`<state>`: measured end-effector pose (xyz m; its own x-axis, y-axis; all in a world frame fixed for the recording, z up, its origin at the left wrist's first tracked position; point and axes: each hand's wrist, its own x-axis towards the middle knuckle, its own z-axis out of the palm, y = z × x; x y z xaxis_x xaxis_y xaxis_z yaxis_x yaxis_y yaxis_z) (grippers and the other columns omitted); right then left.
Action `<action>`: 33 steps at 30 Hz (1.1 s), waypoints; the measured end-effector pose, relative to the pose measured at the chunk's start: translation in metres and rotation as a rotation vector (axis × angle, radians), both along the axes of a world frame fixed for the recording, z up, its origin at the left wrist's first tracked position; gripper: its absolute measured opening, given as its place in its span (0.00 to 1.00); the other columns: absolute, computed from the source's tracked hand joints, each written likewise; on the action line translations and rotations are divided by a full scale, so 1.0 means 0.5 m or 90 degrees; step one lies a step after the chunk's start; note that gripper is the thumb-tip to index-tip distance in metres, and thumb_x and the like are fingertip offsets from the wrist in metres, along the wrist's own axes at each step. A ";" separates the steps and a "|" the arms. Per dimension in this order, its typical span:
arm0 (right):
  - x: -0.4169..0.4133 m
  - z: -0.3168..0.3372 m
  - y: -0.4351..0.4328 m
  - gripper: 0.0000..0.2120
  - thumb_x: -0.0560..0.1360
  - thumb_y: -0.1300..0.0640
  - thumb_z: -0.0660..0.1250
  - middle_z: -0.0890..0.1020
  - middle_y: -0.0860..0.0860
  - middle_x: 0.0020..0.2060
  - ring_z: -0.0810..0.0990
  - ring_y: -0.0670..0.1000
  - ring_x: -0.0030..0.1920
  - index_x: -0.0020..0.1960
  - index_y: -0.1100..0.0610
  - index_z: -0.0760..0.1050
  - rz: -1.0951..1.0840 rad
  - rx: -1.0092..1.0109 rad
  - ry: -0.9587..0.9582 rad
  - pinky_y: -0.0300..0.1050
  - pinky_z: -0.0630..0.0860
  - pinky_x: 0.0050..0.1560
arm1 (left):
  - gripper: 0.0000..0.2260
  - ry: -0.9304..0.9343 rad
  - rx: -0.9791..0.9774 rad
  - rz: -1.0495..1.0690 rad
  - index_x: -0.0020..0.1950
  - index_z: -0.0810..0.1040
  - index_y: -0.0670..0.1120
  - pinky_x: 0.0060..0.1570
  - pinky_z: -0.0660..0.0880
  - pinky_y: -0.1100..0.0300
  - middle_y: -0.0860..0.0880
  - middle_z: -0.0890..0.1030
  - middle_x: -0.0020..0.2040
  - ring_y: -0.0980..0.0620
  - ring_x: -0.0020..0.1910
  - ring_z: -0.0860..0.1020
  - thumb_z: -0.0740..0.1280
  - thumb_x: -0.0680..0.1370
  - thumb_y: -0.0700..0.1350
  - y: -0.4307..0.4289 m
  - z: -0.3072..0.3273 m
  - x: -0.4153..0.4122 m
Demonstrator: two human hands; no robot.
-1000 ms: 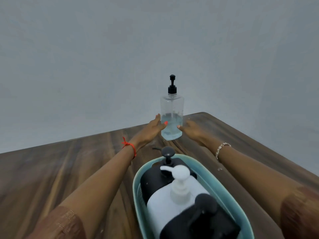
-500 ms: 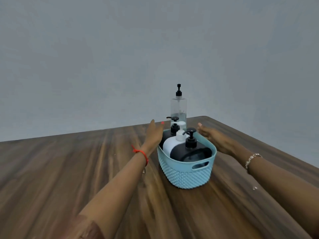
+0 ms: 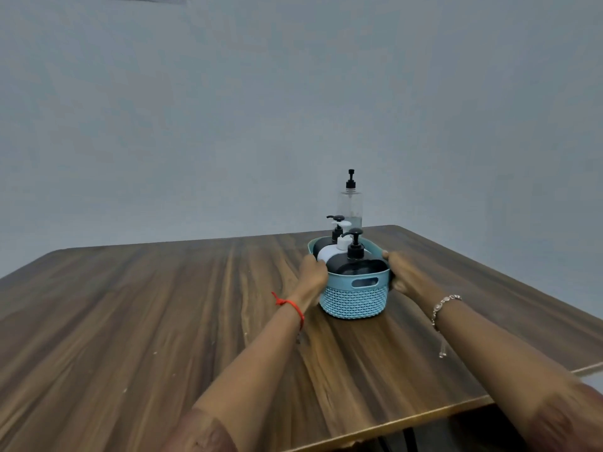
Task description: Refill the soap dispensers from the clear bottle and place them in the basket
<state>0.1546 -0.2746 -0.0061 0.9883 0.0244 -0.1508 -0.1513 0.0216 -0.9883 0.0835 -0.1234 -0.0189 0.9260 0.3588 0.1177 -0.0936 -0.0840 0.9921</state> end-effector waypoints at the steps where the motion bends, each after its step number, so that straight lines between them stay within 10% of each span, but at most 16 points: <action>1: -0.009 -0.001 0.012 0.13 0.80 0.61 0.52 0.78 0.58 0.43 0.77 0.53 0.36 0.46 0.63 0.74 0.003 0.005 -0.003 0.48 0.73 0.35 | 0.15 0.007 0.028 0.009 0.58 0.72 0.27 0.32 0.69 0.62 0.28 0.76 0.56 0.46 0.42 0.72 0.52 0.76 0.31 0.015 0.000 -0.005; 12: -0.130 -0.006 0.234 0.09 0.75 0.70 0.56 0.76 0.58 0.39 0.78 0.56 0.41 0.38 0.65 0.70 0.000 0.003 -0.107 0.51 0.77 0.39 | 0.14 -0.033 0.146 0.058 0.39 0.77 0.37 0.29 0.71 0.61 0.46 0.76 0.31 0.52 0.30 0.73 0.53 0.77 0.32 0.234 0.017 -0.152; 17: -0.178 -0.024 0.320 0.11 0.75 0.69 0.54 0.78 0.61 0.47 0.79 0.58 0.48 0.51 0.72 0.73 0.010 -0.075 -0.134 0.52 0.77 0.43 | 0.19 -0.031 0.139 0.112 0.26 0.70 0.43 0.27 0.67 0.60 0.47 0.72 0.24 0.53 0.23 0.70 0.53 0.75 0.30 0.303 0.003 -0.220; 21: -0.205 -0.027 0.348 0.10 0.75 0.71 0.53 0.75 0.59 0.42 0.75 0.54 0.42 0.47 0.71 0.73 -0.002 -0.124 -0.173 0.41 0.66 0.27 | 0.19 -0.027 0.099 0.114 0.25 0.69 0.42 0.30 0.64 0.58 0.48 0.70 0.20 0.53 0.19 0.68 0.53 0.74 0.29 0.323 -0.010 -0.248; 33: -0.236 -0.026 0.337 0.12 0.77 0.66 0.52 0.76 0.59 0.43 0.74 0.55 0.44 0.48 0.69 0.73 0.044 -0.143 -0.193 0.48 0.70 0.36 | 0.15 -0.004 0.197 0.055 0.47 0.78 0.39 0.43 0.72 0.54 0.40 0.78 0.47 0.47 0.43 0.74 0.51 0.81 0.37 0.309 0.000 -0.287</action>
<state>0.0368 -0.1063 -0.0189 0.9858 0.0928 0.1396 0.1559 -0.2008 -0.9672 -0.0600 0.0311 -0.0189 0.8924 0.3828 0.2390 -0.0788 -0.3892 0.9178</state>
